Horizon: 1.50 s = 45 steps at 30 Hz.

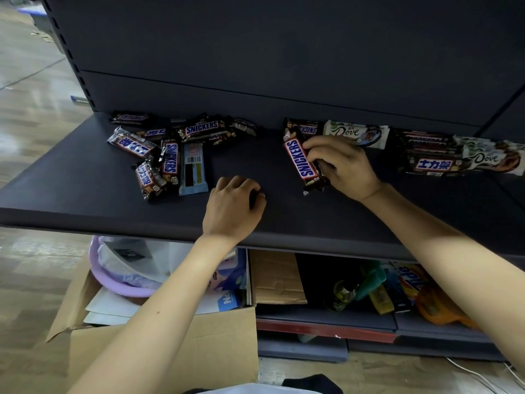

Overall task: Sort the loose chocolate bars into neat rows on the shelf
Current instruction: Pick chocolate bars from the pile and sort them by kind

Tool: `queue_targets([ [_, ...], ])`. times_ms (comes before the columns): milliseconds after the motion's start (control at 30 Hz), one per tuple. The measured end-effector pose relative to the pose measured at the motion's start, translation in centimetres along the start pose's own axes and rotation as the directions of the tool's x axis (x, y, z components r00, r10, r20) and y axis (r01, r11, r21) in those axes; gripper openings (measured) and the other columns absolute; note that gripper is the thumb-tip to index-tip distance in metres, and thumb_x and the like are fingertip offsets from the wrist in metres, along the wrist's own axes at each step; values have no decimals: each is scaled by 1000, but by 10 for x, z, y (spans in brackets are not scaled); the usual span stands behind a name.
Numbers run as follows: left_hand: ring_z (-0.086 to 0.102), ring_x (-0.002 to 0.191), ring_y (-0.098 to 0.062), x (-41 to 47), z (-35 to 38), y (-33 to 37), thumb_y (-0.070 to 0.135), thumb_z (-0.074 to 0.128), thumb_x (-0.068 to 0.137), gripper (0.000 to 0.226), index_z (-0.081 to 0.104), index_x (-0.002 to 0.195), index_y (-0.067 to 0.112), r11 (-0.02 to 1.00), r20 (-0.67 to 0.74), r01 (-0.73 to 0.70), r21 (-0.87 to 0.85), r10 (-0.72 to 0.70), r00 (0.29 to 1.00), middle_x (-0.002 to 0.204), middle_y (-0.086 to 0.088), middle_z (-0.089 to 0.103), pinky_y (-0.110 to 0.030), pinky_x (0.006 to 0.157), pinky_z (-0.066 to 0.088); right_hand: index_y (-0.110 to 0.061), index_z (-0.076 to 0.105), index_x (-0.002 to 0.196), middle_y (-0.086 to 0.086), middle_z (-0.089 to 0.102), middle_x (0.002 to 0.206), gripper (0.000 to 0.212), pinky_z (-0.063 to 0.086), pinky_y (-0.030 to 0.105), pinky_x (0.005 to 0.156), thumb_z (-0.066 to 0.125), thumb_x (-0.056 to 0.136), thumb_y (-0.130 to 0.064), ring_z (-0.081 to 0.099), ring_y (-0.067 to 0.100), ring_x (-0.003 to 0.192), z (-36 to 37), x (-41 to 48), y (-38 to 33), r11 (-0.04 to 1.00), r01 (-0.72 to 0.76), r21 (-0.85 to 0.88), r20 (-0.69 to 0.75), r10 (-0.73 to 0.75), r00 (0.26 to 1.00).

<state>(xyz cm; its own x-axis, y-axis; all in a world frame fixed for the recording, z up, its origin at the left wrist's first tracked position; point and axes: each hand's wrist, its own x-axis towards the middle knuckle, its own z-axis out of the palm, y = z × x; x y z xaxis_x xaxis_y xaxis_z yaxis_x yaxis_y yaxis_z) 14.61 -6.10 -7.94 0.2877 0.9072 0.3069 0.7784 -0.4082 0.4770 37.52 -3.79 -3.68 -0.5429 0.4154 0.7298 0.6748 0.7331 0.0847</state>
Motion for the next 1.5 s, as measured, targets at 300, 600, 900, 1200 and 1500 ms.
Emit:
queue_targets([
  [300, 47, 113, -30, 0, 0, 0, 29, 50, 92, 27, 63, 111, 14, 1000, 6, 4, 2, -4, 1000, 115, -5, 62, -35, 88, 40, -11, 52, 94, 10, 53, 108, 23, 43, 20, 90, 68, 80, -2, 55, 19, 96, 12, -1, -4, 997, -42, 62, 67, 38, 997],
  [600, 49, 110, -31, -1, 1, -2, 33, 46, 90, 31, 64, 107, 14, 1000, -1, 1, -11, -1, 1000, 110, -5, 63, -36, 87, 41, -4, 62, 100, 6, 65, 104, 23, 43, 10, 83, 71, 79, -8, 59, 7, 95, 15, 1, -6, 831, -522, 195, 174, 494, 852],
  [900, 49, 108, -30, 1, 2, -2, 30, 49, 90, 26, 64, 105, 15, 1000, -15, 11, -20, -12, 1000, 110, -3, 63, -36, 86, 41, -18, 61, 98, -13, 62, 87, 11, 44, 2, 69, 63, 87, -17, 56, -13, 72, 16, 16, 5, 473, -817, 330, 354, 740, 571],
  [1200, 51, 107, -30, 1, 3, -3, 32, 48, 90, 28, 65, 104, 16, 1000, -31, -3, -12, 2, 1000, 109, -3, 64, -34, 84, 42, -19, 64, 114, -9, 60, 103, 24, 42, 7, 72, 58, 91, -20, 55, -3, 85, 23, 21, 17, 492, -839, 230, 449, 711, 541],
  [1500, 50, 108, -28, 1, 5, -3, 29, 52, 91, 23, 65, 104, 16, 1000, -47, -2, -12, 1, 999, 108, -2, 64, -34, 83, 41, -11, 64, 117, 5, 66, 112, 28, 38, 7, 68, 61, 89, -15, 54, 5, 93, 30, 29, 47, 643, -765, -45, 538, 661, 524],
])
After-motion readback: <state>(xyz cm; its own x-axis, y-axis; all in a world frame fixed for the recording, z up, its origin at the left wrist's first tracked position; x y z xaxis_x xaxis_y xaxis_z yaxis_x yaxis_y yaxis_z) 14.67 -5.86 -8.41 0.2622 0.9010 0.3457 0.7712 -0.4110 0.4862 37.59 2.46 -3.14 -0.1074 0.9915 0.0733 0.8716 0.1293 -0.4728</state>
